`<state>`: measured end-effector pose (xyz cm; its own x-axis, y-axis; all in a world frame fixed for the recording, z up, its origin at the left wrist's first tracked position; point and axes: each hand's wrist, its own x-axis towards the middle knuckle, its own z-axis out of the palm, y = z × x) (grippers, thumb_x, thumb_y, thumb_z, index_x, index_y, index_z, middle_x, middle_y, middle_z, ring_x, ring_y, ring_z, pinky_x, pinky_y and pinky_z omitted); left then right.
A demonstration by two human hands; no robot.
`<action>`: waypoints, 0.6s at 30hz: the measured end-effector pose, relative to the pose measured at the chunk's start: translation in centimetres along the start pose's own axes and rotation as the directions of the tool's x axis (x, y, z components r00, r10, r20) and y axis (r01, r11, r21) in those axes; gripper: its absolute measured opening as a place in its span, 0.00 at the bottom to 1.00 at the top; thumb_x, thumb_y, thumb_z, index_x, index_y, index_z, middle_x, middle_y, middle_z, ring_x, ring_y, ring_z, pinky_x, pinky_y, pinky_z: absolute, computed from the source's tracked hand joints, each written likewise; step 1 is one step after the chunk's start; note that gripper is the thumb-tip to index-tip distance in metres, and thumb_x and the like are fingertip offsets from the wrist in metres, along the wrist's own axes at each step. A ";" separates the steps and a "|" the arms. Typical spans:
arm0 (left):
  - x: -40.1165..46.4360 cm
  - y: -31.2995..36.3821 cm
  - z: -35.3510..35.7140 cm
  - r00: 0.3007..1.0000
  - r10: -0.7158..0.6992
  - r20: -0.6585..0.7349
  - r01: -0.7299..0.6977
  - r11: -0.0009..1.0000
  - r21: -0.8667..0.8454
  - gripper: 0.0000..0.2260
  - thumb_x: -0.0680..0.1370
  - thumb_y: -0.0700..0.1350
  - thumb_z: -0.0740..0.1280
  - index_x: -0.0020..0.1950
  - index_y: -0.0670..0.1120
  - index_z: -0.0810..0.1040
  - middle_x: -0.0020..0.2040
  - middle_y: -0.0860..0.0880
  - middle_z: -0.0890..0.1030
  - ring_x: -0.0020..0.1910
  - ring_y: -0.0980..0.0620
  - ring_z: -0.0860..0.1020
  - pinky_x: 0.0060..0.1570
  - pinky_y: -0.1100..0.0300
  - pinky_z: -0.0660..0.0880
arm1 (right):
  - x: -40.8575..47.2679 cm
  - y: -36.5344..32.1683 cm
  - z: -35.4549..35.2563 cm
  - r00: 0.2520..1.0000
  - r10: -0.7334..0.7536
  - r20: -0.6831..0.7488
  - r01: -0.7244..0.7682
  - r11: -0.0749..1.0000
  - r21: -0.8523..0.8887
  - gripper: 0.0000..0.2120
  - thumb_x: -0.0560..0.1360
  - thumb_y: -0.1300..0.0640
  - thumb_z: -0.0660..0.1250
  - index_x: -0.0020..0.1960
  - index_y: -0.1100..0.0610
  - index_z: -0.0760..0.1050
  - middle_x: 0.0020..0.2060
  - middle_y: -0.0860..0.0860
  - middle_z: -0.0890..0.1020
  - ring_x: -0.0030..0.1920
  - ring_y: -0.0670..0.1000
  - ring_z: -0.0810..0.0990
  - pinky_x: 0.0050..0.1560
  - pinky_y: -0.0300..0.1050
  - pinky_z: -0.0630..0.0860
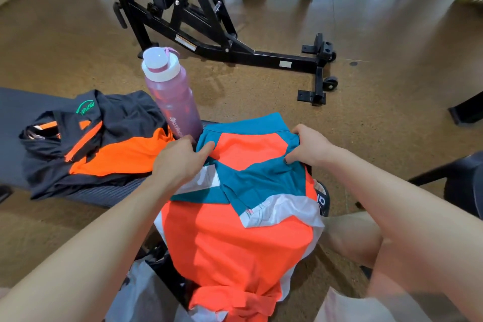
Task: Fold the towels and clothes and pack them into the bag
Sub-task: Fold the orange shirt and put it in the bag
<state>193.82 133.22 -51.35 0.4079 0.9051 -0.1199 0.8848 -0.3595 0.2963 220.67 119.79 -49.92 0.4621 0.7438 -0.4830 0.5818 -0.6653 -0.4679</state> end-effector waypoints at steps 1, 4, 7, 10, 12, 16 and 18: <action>0.2 0.0 -0.1 0.999 0.026 0.026 -0.026 0.999 -0.021 0.22 0.80 0.63 0.61 0.37 0.46 0.72 0.35 0.47 0.77 0.41 0.42 0.77 0.35 0.52 0.66 | 0.1 -0.2 -0.2 1.000 -0.009 0.004 0.009 1.000 -0.026 0.37 0.66 0.55 0.81 0.70 0.57 0.68 0.63 0.56 0.76 0.56 0.54 0.74 0.50 0.47 0.72; 0.7 0.0 -0.5 0.990 0.130 0.044 -0.129 0.991 -0.026 0.15 0.80 0.48 0.64 0.35 0.45 0.69 0.32 0.48 0.72 0.41 0.39 0.76 0.35 0.50 0.64 | 0.4 -0.8 -0.7 0.999 -0.044 0.005 0.045 0.996 -0.079 0.31 0.66 0.58 0.80 0.66 0.60 0.73 0.60 0.56 0.77 0.58 0.57 0.76 0.54 0.50 0.76; 0.8 -0.3 -1.1 0.981 0.191 -0.017 -0.192 0.978 -0.082 0.07 0.79 0.42 0.64 0.41 0.45 0.71 0.38 0.44 0.78 0.44 0.38 0.77 0.38 0.48 0.68 | 0.4 -0.8 -1.1 0.998 -0.045 0.032 0.044 0.999 0.026 0.30 0.67 0.62 0.79 0.67 0.59 0.74 0.59 0.55 0.78 0.58 0.57 0.77 0.57 0.52 0.78; 0.4 -0.5 -2.4 0.961 0.256 -0.100 -0.269 0.953 -0.137 0.05 0.79 0.40 0.61 0.51 0.47 0.76 0.46 0.44 0.83 0.48 0.39 0.79 0.46 0.46 0.74 | 0.0 -0.4 -1.3 0.997 -0.070 0.010 0.066 0.971 0.229 0.29 0.68 0.68 0.75 0.66 0.54 0.75 0.59 0.54 0.81 0.58 0.57 0.80 0.59 0.57 0.80; 0.3 -0.2 -3.6 0.948 0.284 -0.145 -0.306 0.938 -0.161 0.09 0.80 0.39 0.61 0.57 0.47 0.77 0.52 0.44 0.84 0.52 0.39 0.80 0.49 0.47 0.74 | -0.3 -0.2 -1.4 0.991 -0.119 -0.054 0.131 0.923 0.362 0.30 0.67 0.71 0.72 0.65 0.50 0.76 0.57 0.52 0.82 0.58 0.56 0.80 0.61 0.58 0.79; 0.4 1.0 -6.3 0.932 0.286 -0.223 -0.337 0.910 -0.243 0.14 0.80 0.38 0.59 0.61 0.49 0.79 0.58 0.49 0.83 0.57 0.46 0.79 0.50 0.55 0.70 | -1.4 -0.8 -2.3 0.959 -0.211 -0.191 0.273 0.868 0.414 0.27 0.67 0.73 0.68 0.61 0.50 0.78 0.53 0.50 0.84 0.56 0.54 0.82 0.58 0.55 0.80; 0.3 1.4 -7.5 0.915 0.296 -0.275 -0.368 0.892 -0.264 0.14 0.81 0.39 0.59 0.62 0.49 0.78 0.57 0.50 0.83 0.57 0.47 0.79 0.51 0.53 0.72 | -1.9 -1.4 -3.0 0.930 -0.237 -0.280 0.338 0.849 0.406 0.23 0.68 0.73 0.67 0.55 0.50 0.79 0.49 0.47 0.84 0.52 0.52 0.82 0.51 0.49 0.79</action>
<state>193.49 134.64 -43.83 0.5730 0.7841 0.2386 0.5796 -0.5935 0.5584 220.98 119.49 -46.14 0.4796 0.8676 -0.1316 0.3781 -0.3397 -0.8612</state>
